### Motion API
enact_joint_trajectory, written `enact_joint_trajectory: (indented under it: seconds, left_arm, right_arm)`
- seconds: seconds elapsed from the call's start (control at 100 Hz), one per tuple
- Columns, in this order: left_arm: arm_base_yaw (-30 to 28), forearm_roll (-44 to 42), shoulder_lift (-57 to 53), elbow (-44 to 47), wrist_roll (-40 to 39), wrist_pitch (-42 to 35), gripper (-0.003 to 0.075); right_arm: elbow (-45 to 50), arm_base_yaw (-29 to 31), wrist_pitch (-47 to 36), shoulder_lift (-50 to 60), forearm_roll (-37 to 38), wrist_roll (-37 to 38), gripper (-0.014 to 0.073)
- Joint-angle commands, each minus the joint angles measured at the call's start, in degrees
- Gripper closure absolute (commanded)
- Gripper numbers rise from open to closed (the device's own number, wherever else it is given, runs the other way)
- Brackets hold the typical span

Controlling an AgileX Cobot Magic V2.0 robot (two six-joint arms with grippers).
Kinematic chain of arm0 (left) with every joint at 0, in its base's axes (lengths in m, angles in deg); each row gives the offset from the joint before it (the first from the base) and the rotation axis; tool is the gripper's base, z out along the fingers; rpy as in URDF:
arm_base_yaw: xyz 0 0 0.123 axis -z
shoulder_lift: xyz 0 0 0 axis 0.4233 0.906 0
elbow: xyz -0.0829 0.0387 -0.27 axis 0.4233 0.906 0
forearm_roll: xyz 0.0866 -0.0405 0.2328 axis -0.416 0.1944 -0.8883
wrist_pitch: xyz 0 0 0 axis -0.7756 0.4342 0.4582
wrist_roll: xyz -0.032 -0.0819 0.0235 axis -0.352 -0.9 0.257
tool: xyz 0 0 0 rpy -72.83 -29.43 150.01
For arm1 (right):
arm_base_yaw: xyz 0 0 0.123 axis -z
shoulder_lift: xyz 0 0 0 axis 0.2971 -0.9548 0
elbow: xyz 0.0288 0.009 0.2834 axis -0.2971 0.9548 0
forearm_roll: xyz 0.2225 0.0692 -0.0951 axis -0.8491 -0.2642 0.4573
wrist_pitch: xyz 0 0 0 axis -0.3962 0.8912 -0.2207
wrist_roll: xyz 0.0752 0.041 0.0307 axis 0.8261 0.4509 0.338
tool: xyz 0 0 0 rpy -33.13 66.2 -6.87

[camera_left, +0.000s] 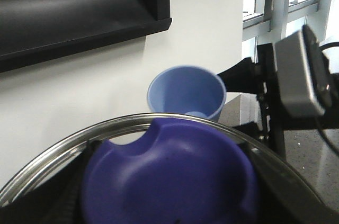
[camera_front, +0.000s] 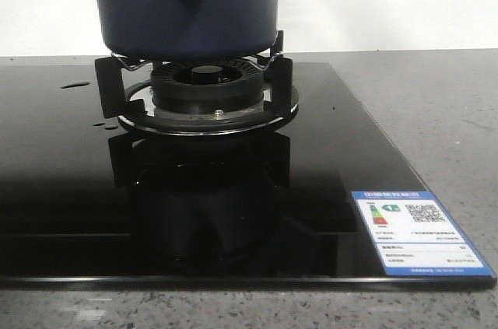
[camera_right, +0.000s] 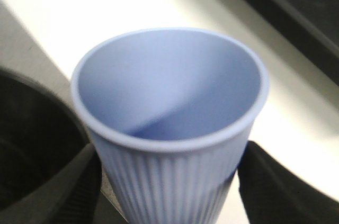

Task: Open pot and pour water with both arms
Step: 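Carry the cup back and lower it onto the counter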

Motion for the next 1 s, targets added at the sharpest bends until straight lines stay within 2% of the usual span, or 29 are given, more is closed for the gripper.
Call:
enact_joint_trajectory:
  seconds: [0.0, 0.16, 0.35, 0.45, 0.53, 0.62, 0.76, 0.99]
  left_arm:
    - [-0.1, 4.8, -1.2, -1.8, -0.6, -2.2, 0.0404]
    - [0.1, 5.3, -1.0, -1.8, -0.6, -2.2, 0.0404]
    - [0.1, 6.4, 0.7, -1.8, -0.6, -0.6, 0.0404]
    - [0.1, 8.1, 1.6, -1.8, -0.6, 0.3, 0.0404]
    - [0.1, 9.0, 2.4, -1.8, -0.5, 0.6, 0.0404]
    - [0.1, 9.2, 3.6, -1.8, -0.3, 1.0, 0.0404]
    - [0.7, 9.3, 4.7, -1.8, 1.7, 1.4, 0.0404]
    - [4.7, 9.2, 5.8, -1.8, 2.6, 1.4, 0.0404]
  right_arm:
    - [-2.2, 0.0, 3.4, 5.3, 0.5, 6.3, 0.0379]
    - [2.2, 0.2, 10.4, 11.5, 0.5, 12.6, 0.0378]
    - [16.1, 3.8, 7.7, 22.2, 2.0, 19.4, 0.0379]
    - [25.7, 6.9, 7.4, 27.5, 7.3, 28.2, 0.0379]
    - [32.1, 10.1, 8.6, 30.8, 14.3, 36.7, 0.0378]
    - [38.9, 14.0, 11.7, 33.5, 22.6, 51.9, 0.0378]
    - [45.7, 17.0, 15.9, 34.6, 35.5, 69.4, 0.0379]
    - [48.7, 17.0, 16.4, 31.8, 36.4, 74.7, 0.0378]
